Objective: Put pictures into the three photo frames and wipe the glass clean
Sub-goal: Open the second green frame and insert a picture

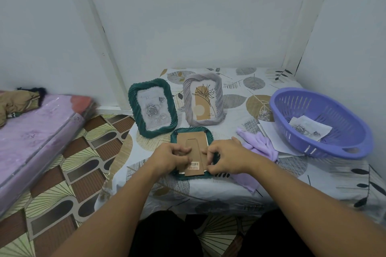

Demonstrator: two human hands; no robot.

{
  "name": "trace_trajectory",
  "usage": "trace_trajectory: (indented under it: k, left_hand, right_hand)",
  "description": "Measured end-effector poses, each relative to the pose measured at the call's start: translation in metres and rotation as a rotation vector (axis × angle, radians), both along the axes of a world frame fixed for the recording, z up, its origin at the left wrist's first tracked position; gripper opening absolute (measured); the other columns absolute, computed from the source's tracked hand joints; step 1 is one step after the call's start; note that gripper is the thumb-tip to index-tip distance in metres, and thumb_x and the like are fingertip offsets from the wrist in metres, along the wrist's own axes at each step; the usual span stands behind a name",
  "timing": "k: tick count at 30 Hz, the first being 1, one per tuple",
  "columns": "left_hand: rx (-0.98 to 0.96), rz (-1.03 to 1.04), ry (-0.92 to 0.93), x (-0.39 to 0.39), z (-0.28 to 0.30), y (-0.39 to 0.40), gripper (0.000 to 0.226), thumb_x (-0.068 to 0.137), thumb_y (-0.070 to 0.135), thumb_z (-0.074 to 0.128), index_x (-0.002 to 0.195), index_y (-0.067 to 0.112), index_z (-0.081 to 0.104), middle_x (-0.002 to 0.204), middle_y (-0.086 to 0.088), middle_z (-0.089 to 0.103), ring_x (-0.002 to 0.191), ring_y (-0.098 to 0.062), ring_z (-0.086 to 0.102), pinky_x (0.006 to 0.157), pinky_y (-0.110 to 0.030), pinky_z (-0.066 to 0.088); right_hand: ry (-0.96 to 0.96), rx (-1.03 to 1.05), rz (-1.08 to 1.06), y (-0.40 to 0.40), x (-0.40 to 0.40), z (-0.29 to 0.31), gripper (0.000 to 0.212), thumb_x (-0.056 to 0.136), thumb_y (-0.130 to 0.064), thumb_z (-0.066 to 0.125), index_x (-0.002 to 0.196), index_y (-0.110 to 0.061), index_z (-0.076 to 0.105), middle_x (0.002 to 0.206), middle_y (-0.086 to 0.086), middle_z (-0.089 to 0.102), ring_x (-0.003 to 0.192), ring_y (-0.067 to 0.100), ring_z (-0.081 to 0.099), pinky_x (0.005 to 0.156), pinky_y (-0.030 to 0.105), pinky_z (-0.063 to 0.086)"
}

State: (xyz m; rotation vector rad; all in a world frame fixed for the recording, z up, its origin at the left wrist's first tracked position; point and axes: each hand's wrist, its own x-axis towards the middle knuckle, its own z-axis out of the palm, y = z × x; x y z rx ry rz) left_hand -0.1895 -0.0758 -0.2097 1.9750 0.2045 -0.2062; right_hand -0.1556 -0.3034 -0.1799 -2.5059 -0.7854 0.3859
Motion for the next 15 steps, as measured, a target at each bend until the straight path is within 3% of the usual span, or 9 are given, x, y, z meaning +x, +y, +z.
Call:
trace_trajectory:
  k: [4,9,11,15]
  left_hand:
    - [-0.004,0.001,0.001,-0.0015,0.0030,-0.0003,0.031,0.079,0.018,0.086,0.110,0.022,0.078,0.060,0.016,0.058,0.064,-0.006,0.057,0.065,-0.018,0.045]
    - [0.008,0.002,-0.003,-0.0034,0.0059,-0.0022,0.030,0.080,0.017,0.085,0.109,0.021,0.078,0.058,0.018,0.057,0.052,0.003,0.052,0.052,-0.009,0.040]
    - [0.008,0.007,0.001,-0.0046,0.0079,-0.0034,0.030,0.081,0.017,0.085,0.110,0.021,0.078,0.062,0.016,0.057,0.056,0.000,0.053,0.052,-0.009,0.040]
    - [0.012,0.007,0.005,-0.0059,0.0101,-0.0046,0.031,0.081,0.017,0.084,0.111,0.022,0.078,0.066,0.015,0.058,0.064,-0.004,0.056,0.056,-0.010,0.042]
  right_hand:
    - [0.034,0.020,-0.002,0.0032,-0.0022,-0.0006,0.026,0.053,-0.047,0.070,0.078,-0.041,0.067,0.105,-0.019,0.068,0.101,0.002,0.062,0.107,0.056,0.036]
    - [0.003,0.014,-0.019,0.0071,-0.0004,-0.0055,0.030,0.052,-0.046,0.071,0.078,-0.031,0.068,0.100,-0.012,0.066,0.098,0.006,0.063,0.102,0.049,0.041]
    - [0.008,0.027,-0.024,0.0081,-0.0013,-0.0075,0.028,0.052,-0.043,0.071,0.075,-0.028,0.068,0.097,-0.010,0.066,0.097,0.009,0.065,0.098,0.048,0.045]
    - [0.050,0.079,-0.019,0.0039,-0.0011,-0.0068,0.014,0.055,-0.050,0.064,0.066,-0.041,0.066,0.092,-0.017,0.068,0.105,0.006,0.067,0.095,0.042,0.051]
